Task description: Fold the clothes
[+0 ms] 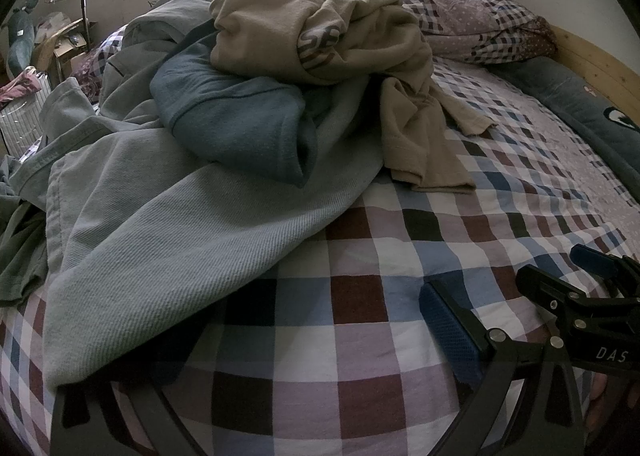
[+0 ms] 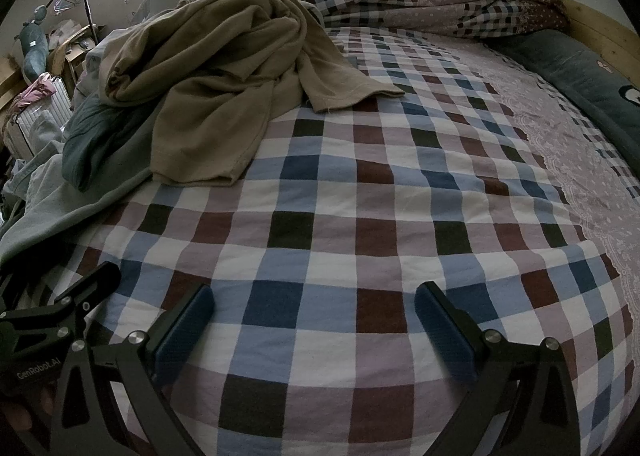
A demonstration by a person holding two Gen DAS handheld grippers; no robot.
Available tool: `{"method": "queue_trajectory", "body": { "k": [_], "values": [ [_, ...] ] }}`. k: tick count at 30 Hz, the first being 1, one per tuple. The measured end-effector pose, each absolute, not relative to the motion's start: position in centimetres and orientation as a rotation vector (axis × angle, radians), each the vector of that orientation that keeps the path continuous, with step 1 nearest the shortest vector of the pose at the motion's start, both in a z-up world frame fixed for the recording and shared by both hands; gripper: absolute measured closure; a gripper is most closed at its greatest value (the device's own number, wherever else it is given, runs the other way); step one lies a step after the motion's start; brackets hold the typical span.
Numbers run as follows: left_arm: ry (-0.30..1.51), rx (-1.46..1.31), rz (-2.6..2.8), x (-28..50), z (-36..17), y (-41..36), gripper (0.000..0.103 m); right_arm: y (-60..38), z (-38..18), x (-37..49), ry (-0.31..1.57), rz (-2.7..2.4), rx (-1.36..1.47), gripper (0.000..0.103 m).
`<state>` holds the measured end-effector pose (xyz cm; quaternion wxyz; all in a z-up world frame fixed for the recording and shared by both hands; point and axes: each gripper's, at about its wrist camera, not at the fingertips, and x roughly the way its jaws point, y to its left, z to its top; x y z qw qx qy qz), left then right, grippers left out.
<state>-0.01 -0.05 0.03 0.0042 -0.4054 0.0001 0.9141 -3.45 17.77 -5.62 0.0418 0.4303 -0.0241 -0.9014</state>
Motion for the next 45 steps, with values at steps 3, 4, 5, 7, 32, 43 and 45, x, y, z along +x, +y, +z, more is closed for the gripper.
{"method": "queue_trajectory", "body": {
  "k": [3,4,5,7,32,43,45],
  "values": [
    [0.001,-1.27,2.864,-0.02,0.06,-0.08,0.0,17.76,-5.62,-3.45,-0.073,-2.759,1.318,0.0],
    [0.0,-1.271,2.864,-0.02,0.07,-0.09,0.0,17.76,-5.62,-3.45,-0.072,-2.759,1.318,0.0],
    [0.001,-1.271,2.864,-0.03,0.07,-0.09,0.0,17.76,-5.62,-3.45,-0.072,-2.759,1.318,0.0],
    [0.002,-1.271,2.864,-0.03,0.09,-0.11,0.0,17.76,-5.62,-3.45,-0.072,-2.759,1.318,0.0],
    [0.026,-1.275,2.87,0.0,0.0,0.15,0.0,17.56,-5.85,-3.57,-0.069,-2.76,1.319,0.0],
    [0.022,-1.275,2.865,-0.1,-0.14,0.05,0.0,17.56,-5.78,-3.55,-0.066,-2.761,1.319,0.0],
    [0.016,-1.278,2.861,-0.09,-0.12,-0.04,0.0,17.57,-5.78,-3.52,-0.068,-2.76,1.319,0.0]
  ]
}}
